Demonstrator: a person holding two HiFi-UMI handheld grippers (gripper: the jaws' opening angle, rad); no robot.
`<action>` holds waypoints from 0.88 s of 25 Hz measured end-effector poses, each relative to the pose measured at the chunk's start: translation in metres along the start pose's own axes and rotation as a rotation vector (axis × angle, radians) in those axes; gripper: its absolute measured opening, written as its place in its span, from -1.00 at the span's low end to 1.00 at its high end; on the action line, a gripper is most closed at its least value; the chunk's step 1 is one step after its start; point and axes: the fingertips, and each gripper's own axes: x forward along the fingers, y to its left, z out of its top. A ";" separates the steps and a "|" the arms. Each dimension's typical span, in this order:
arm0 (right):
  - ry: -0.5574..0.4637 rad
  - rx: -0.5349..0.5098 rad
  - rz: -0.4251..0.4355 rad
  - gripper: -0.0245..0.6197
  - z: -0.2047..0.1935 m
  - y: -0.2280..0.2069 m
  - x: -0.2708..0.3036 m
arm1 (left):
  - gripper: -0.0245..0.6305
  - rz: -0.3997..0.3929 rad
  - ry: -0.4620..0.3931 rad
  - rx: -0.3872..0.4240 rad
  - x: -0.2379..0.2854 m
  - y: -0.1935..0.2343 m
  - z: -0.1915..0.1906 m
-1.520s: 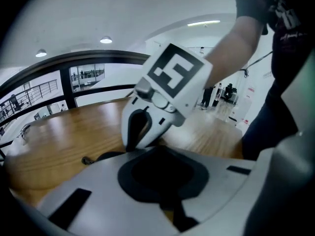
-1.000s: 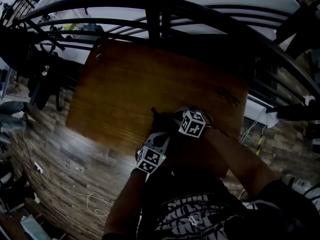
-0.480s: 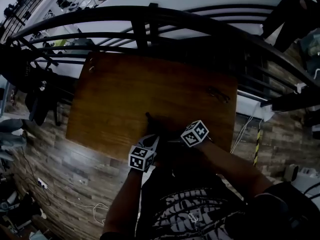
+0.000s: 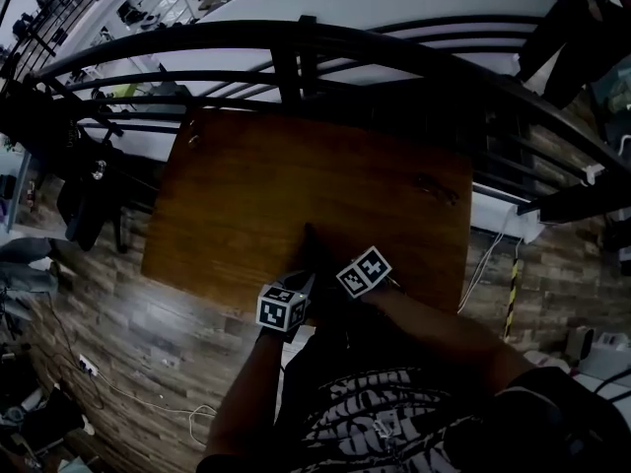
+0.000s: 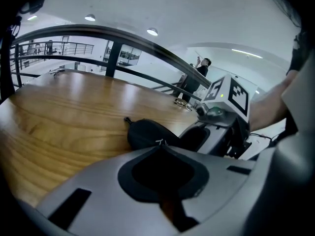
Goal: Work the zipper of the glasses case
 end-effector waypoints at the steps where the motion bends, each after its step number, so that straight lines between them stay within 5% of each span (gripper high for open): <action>1: 0.007 -0.011 -0.012 -0.01 0.001 0.002 0.002 | -0.90 -0.011 -0.008 -0.011 -0.003 0.003 -0.001; 7: -0.085 -0.223 0.041 -0.07 0.019 0.039 -0.038 | -0.53 -0.230 -0.165 -0.093 -0.049 -0.014 0.039; 14: -0.333 -0.274 0.120 -0.09 0.066 0.086 -0.127 | -0.33 -0.467 -0.297 -0.100 -0.097 -0.035 0.099; 22: -0.490 -0.372 0.286 -0.09 0.085 0.145 -0.199 | 0.05 -0.904 -0.523 -0.160 -0.151 -0.089 0.177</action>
